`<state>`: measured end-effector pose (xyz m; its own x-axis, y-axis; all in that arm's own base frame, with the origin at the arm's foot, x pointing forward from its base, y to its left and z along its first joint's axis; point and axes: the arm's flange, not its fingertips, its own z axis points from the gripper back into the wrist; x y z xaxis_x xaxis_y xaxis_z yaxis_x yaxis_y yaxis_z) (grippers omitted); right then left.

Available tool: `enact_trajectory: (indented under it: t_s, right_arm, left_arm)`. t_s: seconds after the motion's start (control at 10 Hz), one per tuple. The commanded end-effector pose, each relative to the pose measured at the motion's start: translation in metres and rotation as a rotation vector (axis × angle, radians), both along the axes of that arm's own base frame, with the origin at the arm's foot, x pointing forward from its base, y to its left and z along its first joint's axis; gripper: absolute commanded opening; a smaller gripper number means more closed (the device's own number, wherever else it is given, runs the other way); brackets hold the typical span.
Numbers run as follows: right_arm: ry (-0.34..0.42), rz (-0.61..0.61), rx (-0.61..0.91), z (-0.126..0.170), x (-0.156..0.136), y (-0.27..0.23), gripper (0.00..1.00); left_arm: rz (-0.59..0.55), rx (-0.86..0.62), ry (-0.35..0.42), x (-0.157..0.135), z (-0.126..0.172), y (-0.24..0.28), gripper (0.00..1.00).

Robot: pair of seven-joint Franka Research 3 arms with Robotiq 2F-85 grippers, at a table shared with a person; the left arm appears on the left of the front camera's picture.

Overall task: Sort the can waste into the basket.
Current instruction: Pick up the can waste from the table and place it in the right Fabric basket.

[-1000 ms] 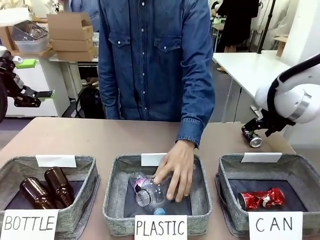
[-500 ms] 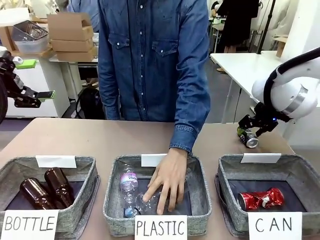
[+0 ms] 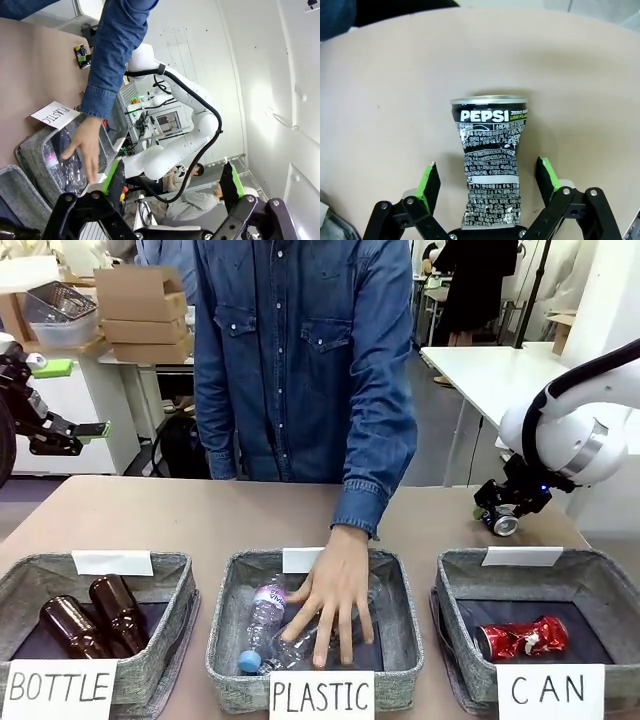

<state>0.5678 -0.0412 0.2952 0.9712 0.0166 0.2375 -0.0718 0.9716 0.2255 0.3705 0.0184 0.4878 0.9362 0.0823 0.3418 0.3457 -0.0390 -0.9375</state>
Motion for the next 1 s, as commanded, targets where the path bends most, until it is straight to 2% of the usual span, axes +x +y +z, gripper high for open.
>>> enact_trajectory:
  t_s: [0.0, 0.2, 0.3, 0.4, 0.5, 0.7, 0.8, 0.9]
  right_arm:
    - [-0.015, 0.007, -0.024, 0.0031, 0.0018, -0.0009, 1.00]
    - [-0.011, 0.013, -0.009, 0.0042, 0.0007, -0.0008, 1.00]
    - [-0.005, 0.026, -0.011, 0.0036, 0.0005, -0.0012, 0.46]
    - [-0.005, 0.026, -0.004, 0.0044, 0.0004, -0.0010, 0.41]
    - [-0.006, 0.024, -0.002, 0.0049, 0.0003, -0.0008, 0.00]
    - [-0.001, 0.023, -0.005, 0.0053, -0.0001, -0.0016, 0.00]
    - [0.004, 0.025, -0.004, 0.0050, -0.0003, -0.0018, 0.13]
    - [0.004, 0.025, -0.006, 0.0051, 0.0000, -0.0020, 0.03]
  left_arm:
    - [-0.002, -0.017, -0.021, -0.0014, 0.0021, -0.0005, 1.00]
    - [-0.002, -0.017, -0.021, -0.0014, 0.0021, -0.0005, 1.00]
    - [-0.002, -0.017, -0.021, -0.0014, 0.0021, -0.0005, 1.00]
    - [-0.002, -0.017, -0.021, -0.0014, 0.0021, -0.0005, 1.00]
    - [-0.002, -0.017, -0.021, -0.0014, 0.0021, -0.0005, 1.00]
    - [-0.002, -0.017, -0.021, -0.0014, 0.0021, -0.0005, 1.00]
    - [-0.002, -0.017, -0.021, -0.0014, 0.0021, -0.0005, 1.00]
    - [-0.002, -0.017, -0.021, -0.0014, 0.0021, -0.0005, 1.00]
